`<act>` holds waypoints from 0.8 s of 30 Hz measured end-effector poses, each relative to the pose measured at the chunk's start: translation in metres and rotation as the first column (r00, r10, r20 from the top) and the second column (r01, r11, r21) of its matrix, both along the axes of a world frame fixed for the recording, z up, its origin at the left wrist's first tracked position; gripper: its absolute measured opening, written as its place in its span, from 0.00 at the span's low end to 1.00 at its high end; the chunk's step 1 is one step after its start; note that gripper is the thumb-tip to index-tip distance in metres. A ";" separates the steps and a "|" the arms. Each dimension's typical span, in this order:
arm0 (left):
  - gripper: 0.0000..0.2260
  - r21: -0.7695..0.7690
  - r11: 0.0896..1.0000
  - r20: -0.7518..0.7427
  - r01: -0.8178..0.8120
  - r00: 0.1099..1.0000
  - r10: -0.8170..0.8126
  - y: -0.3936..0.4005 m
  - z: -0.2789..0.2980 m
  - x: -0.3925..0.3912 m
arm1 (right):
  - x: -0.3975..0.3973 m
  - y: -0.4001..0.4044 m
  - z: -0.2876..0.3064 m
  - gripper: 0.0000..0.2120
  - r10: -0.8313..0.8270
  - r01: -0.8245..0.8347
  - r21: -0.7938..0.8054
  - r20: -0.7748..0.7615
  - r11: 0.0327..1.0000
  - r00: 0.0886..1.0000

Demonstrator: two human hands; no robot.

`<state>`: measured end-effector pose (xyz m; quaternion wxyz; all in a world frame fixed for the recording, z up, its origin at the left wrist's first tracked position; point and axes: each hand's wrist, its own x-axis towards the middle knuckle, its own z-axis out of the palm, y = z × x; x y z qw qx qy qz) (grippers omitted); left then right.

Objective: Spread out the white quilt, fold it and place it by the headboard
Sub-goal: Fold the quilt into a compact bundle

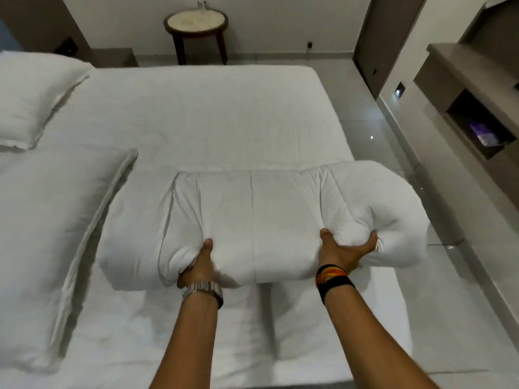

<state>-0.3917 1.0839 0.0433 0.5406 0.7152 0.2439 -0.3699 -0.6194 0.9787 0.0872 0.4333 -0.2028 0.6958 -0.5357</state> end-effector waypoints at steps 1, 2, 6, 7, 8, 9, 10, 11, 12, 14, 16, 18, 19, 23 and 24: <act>0.61 -0.044 0.998 0.019 0.034 0.999 -0.034 0.021 0.012 -0.003 | -0.009 0.019 0.013 0.50 -0.009 0.009 -0.025 0.008 1.000 1.000; 0.57 -0.105 0.990 0.034 0.098 0.995 -0.095 0.041 0.021 -0.005 | -0.016 0.033 0.022 0.50 -0.007 0.008 -0.055 0.007 0.998 1.000; 0.19 -0.246 0.920 0.172 0.305 0.948 -0.268 0.085 0.084 -0.009 | -0.039 0.051 0.067 0.50 0.184 -0.186 -0.157 -0.022 0.970 0.983; 0.16 -0.193 0.906 0.244 0.376 0.913 -0.327 0.082 0.099 -0.005 | -0.042 0.042 0.077 0.50 0.292 -0.298 -0.123 -0.062 0.947 0.954; 0.18 -0.102 0.883 0.341 0.458 0.850 -0.401 0.078 0.109 -0.001 | -0.045 0.034 0.086 0.51 0.411 -0.420 -0.064 -0.124 0.905 0.903; 0.24 0.092 0.841 0.429 0.533 0.741 -0.517 0.071 0.117 -0.001 | -0.048 0.025 0.094 0.53 0.526 -0.534 0.029 -0.222 0.845 0.821; 0.27 0.340 0.775 0.492 0.533 0.601 -0.630 0.067 0.122 -0.005 | -0.050 0.017 0.099 0.53 0.631 -0.616 0.171 -0.358 0.769 0.688; 0.30 0.552 0.679 0.508 0.484 0.451 -0.734 0.062 0.120 -0.009 | -0.051 0.007 0.100 0.53 0.700 -0.641 0.327 -0.513 0.694 0.497; 0.34 0.682 0.611 0.526 0.401 0.311 -0.791 0.058 0.111 -0.009 | -0.051 -0.002 0.097 0.51 0.705 -0.615 0.451 -0.660 0.648 0.259; 0.40 0.783 0.570 0.566 0.248 0.094 -0.819 0.047 0.097 -0.007 | -0.047 -0.027 0.086 0.46 0.507 -0.516 0.541 -0.833 0.664 -0.222; 0.42 0.801 0.581 0.594 0.146 -0.069 -0.802 0.028 0.082 0.013 | -0.041 -0.059 0.074 0.47 0.301 -0.502 0.552 -0.815 0.666 -0.495; 0.48 0.830 0.540 0.556 0.139 -0.155 -0.816 0.007 0.071 0.036 | -0.041 -0.089 0.055 0.47 0.229 -0.572 0.582 -0.789 0.578 -0.571; 0.49 0.854 0.498 0.519 0.152 -0.168 -0.838 -0.005 0.066 0.047 | -0.040 -0.103 0.041 0.45 0.239 -0.598 0.619 -0.770 0.509 -0.592; 0.46 0.900 0.347 0.373 0.264 -0.056 -0.926 -0.053 0.014 0.076 | -0.029 -0.142 -0.026 0.41 0.486 -0.613 0.720 -0.684 0.325 -0.545; 0.46 0.904 0.321 0.343 0.282 -0.031 -0.939 -0.063 -0.005 0.081 | -0.025 -0.149 -0.043 0.41 0.552 -0.641 0.706 -0.677 0.302 -0.486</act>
